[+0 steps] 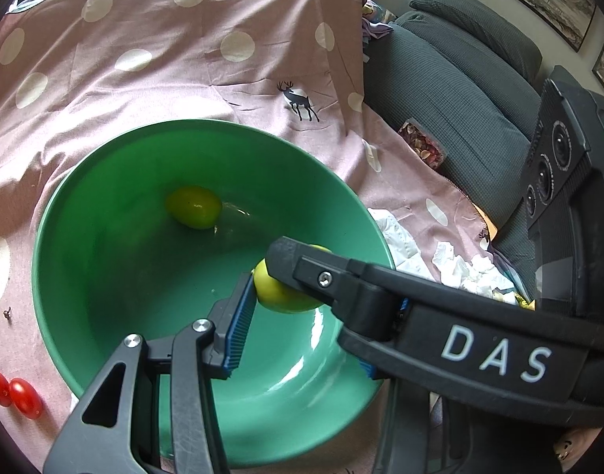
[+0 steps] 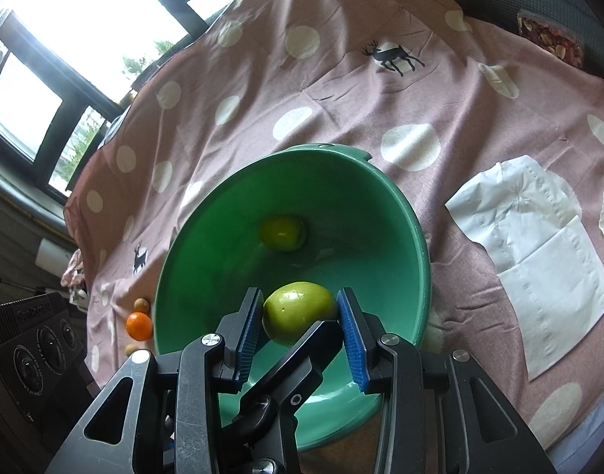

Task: Organize fruits
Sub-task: 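Lower the apple into the bowl and open the right tool, then move the right tool back to the fruits toward the orange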

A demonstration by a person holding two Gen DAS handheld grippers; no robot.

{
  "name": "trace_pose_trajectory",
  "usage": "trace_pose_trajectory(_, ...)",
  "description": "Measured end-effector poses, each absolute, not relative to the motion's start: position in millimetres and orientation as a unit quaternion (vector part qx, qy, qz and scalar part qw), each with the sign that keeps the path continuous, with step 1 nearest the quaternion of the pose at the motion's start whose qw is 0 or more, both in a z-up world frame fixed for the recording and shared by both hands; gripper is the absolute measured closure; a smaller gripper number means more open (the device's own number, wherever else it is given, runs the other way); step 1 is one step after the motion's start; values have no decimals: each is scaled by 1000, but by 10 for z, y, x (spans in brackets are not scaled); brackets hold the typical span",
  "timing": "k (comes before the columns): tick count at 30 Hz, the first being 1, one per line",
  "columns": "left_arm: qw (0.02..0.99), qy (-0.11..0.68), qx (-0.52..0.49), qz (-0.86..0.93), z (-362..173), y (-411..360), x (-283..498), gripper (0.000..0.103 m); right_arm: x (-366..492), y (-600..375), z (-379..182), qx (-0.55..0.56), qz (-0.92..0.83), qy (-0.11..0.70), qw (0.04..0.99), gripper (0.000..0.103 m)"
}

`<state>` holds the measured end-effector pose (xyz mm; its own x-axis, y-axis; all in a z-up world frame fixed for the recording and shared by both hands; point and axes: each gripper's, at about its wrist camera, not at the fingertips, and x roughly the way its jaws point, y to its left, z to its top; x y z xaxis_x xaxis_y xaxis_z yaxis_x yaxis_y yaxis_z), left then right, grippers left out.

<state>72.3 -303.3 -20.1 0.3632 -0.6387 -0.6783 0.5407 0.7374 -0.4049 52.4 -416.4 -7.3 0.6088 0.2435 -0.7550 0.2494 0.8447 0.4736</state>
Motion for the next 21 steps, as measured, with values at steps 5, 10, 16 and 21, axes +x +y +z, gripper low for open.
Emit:
trace_pose_trajectory(5, 824, 438, -56, -355, -212, -3044, 731, 58, 528, -4141, -72, 272, -6, 444, 854, 62)
trace_pose_trajectory(10, 826, 439, -57, -350, -213, -3033, 735, 58, 533, -4115, -67, 266, -10, 445, 855, 62)
trace_pose_trajectory(16, 836, 434, -54, -332, -174, -2974, 715, 58, 534, -4130, -57, 271, -11, 439, 857, 62)
trace_pose_trajectory(21, 845, 421, -53, -326, -54, -2822, 646, 57, 495, -4103, 21, 263, -14, 422, 868, 55)
